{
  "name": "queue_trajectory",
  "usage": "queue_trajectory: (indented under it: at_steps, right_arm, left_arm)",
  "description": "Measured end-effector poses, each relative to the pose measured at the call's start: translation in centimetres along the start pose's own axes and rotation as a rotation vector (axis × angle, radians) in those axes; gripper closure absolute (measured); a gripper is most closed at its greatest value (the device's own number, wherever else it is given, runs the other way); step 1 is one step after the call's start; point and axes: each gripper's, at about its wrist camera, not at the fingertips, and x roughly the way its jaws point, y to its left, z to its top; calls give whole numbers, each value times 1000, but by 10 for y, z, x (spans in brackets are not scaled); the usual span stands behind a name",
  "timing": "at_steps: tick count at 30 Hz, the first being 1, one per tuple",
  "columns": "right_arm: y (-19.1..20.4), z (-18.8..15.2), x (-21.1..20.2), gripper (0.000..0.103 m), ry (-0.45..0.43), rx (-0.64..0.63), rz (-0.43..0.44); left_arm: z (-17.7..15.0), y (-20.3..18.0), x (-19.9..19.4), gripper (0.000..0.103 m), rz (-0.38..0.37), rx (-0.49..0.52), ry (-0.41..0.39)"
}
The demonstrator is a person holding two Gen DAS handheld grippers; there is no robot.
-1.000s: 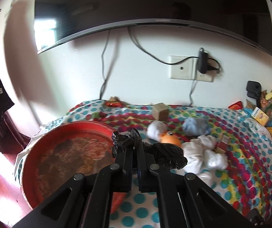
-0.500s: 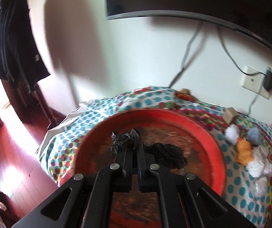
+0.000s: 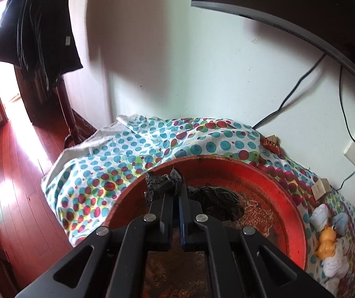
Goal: Organize objects
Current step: 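Carry the black bag with the left tool over the red tray, then lower the black bag into the tray and open the left tool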
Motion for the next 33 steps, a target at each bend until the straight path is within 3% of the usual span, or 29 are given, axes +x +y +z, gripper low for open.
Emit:
queue_trajectory:
  at_steps: [7, 18, 19, 20, 21, 22, 27, 29, 33]
  right_arm:
    - [0, -5, 12, 0, 26, -10, -11]
    - [0, 0, 12, 0, 14, -17, 13]
    - [0, -1, 12, 0, 14, -17, 10]
    - [-2, -1, 13, 0, 20, -14, 10]
    - [-3, -2, 15, 0, 26, -10, 10]
    - [-4, -2, 16, 0, 31, -5, 10]
    - [-6, 0, 11, 0, 13, 5, 16]
    - [-3, 1, 7, 0, 0, -3, 19]
    - [5, 0, 2, 0, -19, -31, 34]
  left_arm:
    - [5, 0, 43, 101, -5, -86, 63]
    - [8, -12, 89, 99, 22, -81, 131]
    - [7, -13, 92, 93, 33, -74, 138]
    - [5, -14, 95, 77, 50, -67, 144]
    - [3, -15, 96, 68, 71, -55, 151]
    - [2, -15, 94, 56, 80, -39, 140]
    - [12, -15, 52, 55, 91, 52, 13]
    - [12, -13, 15, 52, 25, 59, -70]
    - [-25, -28, -74, 45, -87, 224, -228]
